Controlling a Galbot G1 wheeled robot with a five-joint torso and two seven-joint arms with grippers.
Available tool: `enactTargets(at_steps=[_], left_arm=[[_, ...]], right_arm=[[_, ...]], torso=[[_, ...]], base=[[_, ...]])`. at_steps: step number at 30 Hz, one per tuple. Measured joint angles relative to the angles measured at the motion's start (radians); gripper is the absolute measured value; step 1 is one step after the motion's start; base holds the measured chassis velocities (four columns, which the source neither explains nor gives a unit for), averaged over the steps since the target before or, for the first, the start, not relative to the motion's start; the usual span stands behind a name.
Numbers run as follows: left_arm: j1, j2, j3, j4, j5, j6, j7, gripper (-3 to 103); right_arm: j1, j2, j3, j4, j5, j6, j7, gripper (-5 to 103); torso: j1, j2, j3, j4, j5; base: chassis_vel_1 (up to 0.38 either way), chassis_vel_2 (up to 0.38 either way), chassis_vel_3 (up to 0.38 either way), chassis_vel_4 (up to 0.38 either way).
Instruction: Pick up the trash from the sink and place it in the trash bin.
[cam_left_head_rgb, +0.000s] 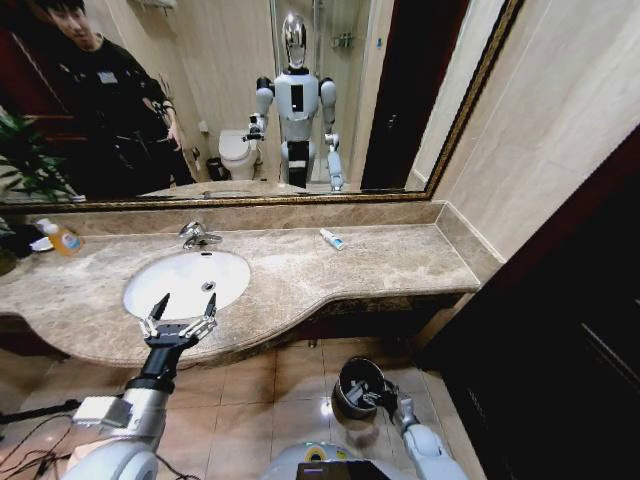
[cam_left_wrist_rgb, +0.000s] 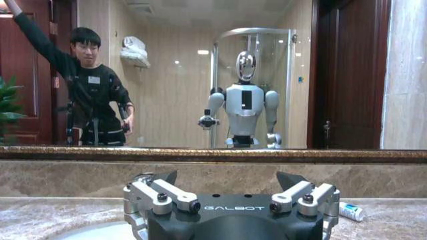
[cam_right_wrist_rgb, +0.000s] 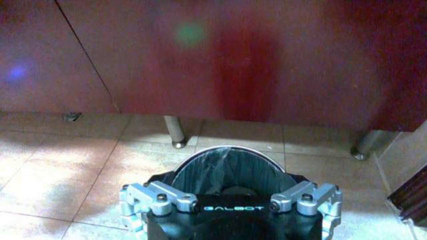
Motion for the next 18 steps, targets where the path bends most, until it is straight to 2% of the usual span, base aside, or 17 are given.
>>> enactTargets(at_steps=[9,18], left_arm=[[0.0,0.0,0.0,0.0,0.0,0.0,0.0,100],[0.0,0.0,0.0,0.0,0.0,0.0,0.0,100]], right_arm=[[-0.02,0.0,0.001,0.032,0.006,0.0,0.009,100],[-0.107,-0.005,0.002,0.226,0.059,-0.027,0.013,100]], torso=[[0.0,0.0,0.0,0.0,0.0],[0.0,0.0,0.0,0.0,0.0001]], base=[[0.0,0.0,0.0,0.0],[0.0,0.0,0.0,0.0]])
